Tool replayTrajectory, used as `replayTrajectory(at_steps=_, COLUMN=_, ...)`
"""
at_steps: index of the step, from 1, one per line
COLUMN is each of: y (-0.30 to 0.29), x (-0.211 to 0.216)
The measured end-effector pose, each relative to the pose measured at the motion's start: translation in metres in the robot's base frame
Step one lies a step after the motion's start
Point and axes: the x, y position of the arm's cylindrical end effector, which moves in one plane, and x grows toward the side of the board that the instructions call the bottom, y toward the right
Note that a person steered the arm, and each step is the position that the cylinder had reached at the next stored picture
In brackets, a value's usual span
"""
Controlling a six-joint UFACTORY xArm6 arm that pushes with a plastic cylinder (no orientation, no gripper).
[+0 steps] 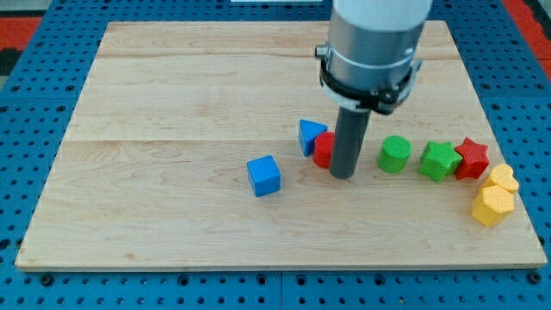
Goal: Place the blue triangle on top of the blue cube
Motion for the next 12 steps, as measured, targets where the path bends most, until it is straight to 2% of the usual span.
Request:
replayTrajectory(at_steps=2, y=0.002, x=-0.077)
replayTrajectory(at_steps=4, y=-0.078, x=-0.080)
replayTrajectory(at_steps=6, y=-0.068, x=-0.078)
replayTrajectory(at_steps=9, y=-0.093, x=-0.041)
replayTrajectory(at_steps=10, y=-0.099, x=-0.055)
replayTrajectory(at_steps=11, y=-0.130, x=-0.062)
replayTrajectory(at_steps=12, y=-0.142, x=-0.052)
